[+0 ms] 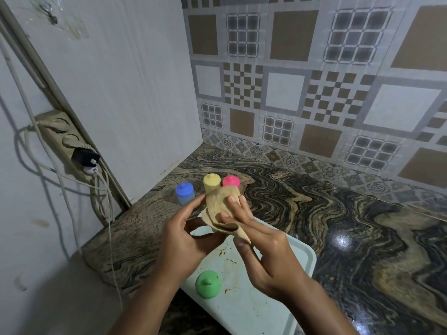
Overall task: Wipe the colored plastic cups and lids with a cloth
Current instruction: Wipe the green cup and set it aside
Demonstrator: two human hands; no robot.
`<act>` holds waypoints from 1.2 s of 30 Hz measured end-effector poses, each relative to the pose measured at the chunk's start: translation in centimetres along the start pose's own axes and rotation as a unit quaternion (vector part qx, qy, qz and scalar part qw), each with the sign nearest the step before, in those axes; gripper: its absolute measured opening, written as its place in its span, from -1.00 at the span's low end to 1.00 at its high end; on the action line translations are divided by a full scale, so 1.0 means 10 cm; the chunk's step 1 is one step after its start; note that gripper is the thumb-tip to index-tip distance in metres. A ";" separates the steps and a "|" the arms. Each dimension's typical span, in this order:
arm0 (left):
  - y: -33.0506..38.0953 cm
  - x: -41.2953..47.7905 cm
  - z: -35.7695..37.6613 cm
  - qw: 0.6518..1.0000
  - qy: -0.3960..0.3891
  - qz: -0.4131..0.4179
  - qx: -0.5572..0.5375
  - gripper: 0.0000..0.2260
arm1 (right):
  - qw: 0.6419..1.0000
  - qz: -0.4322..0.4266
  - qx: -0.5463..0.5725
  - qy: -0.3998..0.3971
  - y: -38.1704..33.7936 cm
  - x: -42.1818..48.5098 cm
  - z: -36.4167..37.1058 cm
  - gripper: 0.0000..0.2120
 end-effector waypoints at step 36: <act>-0.01 0.01 0.05 0.998 0.001 -0.021 0.051 -0.36 | 0.999 0.034 -0.001 0.024 0.10 0.13 0.02 -0.58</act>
Point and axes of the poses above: each hand's wrist, its own x-axis towards the middle knuckle, its own z-axis out of the palm, y = z × x, the point moved 2 cm from there along x, towards the middle knuckle, and after that the axes turned 8 degrees about y, right-handed, at the moved point
